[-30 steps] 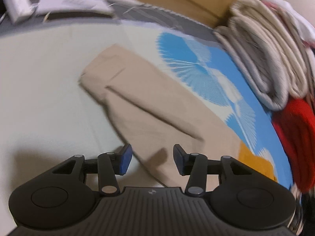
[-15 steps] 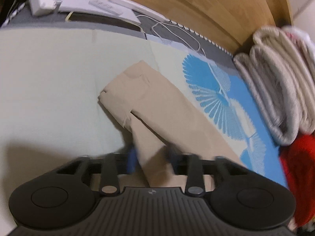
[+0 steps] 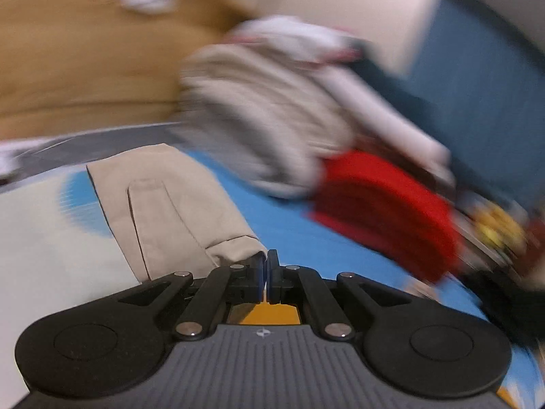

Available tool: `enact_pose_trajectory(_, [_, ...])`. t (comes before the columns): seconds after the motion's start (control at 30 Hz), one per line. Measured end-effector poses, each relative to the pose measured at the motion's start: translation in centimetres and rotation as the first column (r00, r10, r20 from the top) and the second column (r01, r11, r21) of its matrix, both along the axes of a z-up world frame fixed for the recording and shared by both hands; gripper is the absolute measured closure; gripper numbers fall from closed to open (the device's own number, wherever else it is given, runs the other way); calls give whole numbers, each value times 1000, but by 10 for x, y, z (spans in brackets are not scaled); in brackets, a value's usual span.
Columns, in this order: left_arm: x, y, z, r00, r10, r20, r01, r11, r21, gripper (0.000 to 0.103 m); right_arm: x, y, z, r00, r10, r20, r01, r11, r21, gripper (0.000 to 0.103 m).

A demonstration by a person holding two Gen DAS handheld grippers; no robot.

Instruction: Fold large clothes

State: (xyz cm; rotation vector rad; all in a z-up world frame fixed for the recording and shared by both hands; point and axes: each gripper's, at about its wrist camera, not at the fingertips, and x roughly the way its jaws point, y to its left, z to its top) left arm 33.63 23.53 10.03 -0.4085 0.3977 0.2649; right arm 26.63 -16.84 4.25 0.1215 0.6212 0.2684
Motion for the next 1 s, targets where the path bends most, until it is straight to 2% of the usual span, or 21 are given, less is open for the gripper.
enact_pose_trajectory(0.1, [7, -90, 7, 976, -216, 21, 216, 976, 18, 102, -5, -11, 2, 1000, -28, -5, 28, 1000, 12, 102])
enact_pose_trajectory(0.17, [10, -144, 1, 937, -350, 12, 351, 936, -30, 102, -6, -21, 2, 998, -55, -21, 55, 998, 25, 102])
enact_pose_trajectory(0.2, [13, -171, -5, 902, -432, -14, 431, 901, -51, 101, -6, -25, 1, 997, -67, -27, 68, 997, 31, 101])
enact_pose_trajectory(0.23, [16, -194, -12, 855, -516, -54, 512, 855, -80, 91, -5, -30, 1, 996, -78, -31, 79, 996, 33, 101])
enact_pose_trajectory(0.27, [24, -215, -23, 778, -617, -113, 602, 785, -144, 72, -4, -33, 0, 996, -86, -36, 87, 996, 30, 101])
enact_pose_trajectory(0.3, [26, -225, -31, 727, -674, -133, 646, 736, -200, 68, -2, -36, -1, 994, -101, -42, 102, 994, 23, 100])
enact_pose_trajectory(0.33, [25, -228, -36, 719, -682, -133, 647, 727, -229, 68, 0, -39, -3, 992, -115, -52, 116, 993, 17, 97])
enact_pose_trajectory(0.4, [28, -218, -38, 755, -642, -132, 599, 758, -257, 67, 5, -48, -6, 986, -149, -79, 151, 988, 26, 79])
enact_pose_trajectory(0.43, [32, -208, -38, 779, -614, -130, 564, 776, -283, 67, 8, -55, -9, 982, -165, -96, 170, 985, 45, 76])
enact_pose_trajectory(0.5, [38, -183, -39, 838, -523, -155, 464, 833, -301, 67, 13, -64, -16, 973, -189, -136, 200, 977, 75, 74])
enact_pose_trajectory(0.57, [47, -169, -42, 882, -403, -245, 355, 909, -216, 67, 19, -72, -26, 963, -200, -183, 225, 966, 127, 74])
enact_pose_trajectory(0.6, [51, -163, -45, 895, -333, -297, 301, 942, -148, 67, 21, -75, -31, 957, -205, -205, 237, 961, 146, 74])
enact_pose_trajectory(0.63, [54, -157, -50, 902, -267, -339, 250, 964, -91, 67, 25, -77, -39, 948, -211, -237, 255, 952, 170, 74])
enact_pose_trajectory(0.7, [60, -142, -58, 904, -181, -387, 175, 983, -50, 67, 29, -80, -53, 929, -222, -296, 291, 932, 216, 74])
enact_pose_trajectory(0.77, [67, -130, -65, 902, -151, -404, 128, 988, -84, 67, 34, -84, -72, 892, -250, -376, 355, 903, 243, 74])
enact_pose_trajectory(0.87, [77, -125, -63, 904, -154, -398, 123, 987, -102, 66, 37, -92, -99, 801, -320, -507, 481, 848, 224, 74])
enact_pose_trajectory(0.93, [71, -116, -60, 907, -151, -394, 125, 988, -89, 64, 38, -98, -110, 761, -360, -540, 529, 827, 193, 74])
enact_pose_trajectory(1.0, [72, -111, -56, 909, -148, -390, 125, 989, -84, 64, 40, -101, -118, 740, -369, -562, 550, 813, 192, 70])
